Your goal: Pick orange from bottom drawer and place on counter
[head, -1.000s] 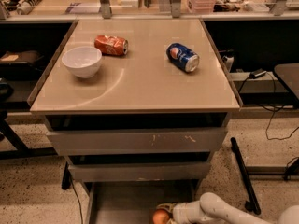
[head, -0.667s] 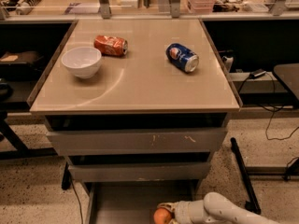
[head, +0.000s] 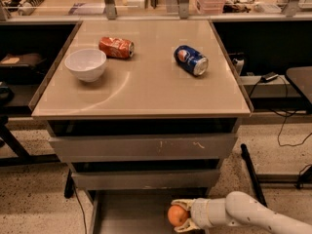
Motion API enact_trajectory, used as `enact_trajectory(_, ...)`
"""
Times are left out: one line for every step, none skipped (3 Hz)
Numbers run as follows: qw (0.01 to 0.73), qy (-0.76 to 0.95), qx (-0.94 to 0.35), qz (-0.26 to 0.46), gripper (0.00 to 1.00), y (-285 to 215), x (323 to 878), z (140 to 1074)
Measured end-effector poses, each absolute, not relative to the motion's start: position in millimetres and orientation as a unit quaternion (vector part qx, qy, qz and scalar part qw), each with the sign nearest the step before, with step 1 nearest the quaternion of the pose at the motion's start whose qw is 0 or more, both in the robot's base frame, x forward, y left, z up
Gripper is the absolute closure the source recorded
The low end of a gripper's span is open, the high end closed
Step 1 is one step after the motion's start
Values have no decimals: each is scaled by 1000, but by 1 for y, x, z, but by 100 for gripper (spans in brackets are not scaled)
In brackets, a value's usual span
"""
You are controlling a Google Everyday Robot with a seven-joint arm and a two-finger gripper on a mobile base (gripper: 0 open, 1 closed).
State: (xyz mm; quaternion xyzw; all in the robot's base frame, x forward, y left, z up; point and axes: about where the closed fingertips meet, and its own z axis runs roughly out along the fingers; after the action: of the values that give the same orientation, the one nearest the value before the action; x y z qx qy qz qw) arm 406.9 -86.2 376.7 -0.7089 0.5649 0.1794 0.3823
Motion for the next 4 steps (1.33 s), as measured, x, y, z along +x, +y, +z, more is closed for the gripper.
enact_trajectory(377, 569, -716, 149, 100, -106, 415, 440)
enact_trajectory(383, 572, -715, 125, 100, -127, 425, 505)
enact_trajectory(400, 566, -711, 120, 100, -148, 432, 552)
enact_trajectory(400, 565, -711, 124, 100, -150, 431, 555)
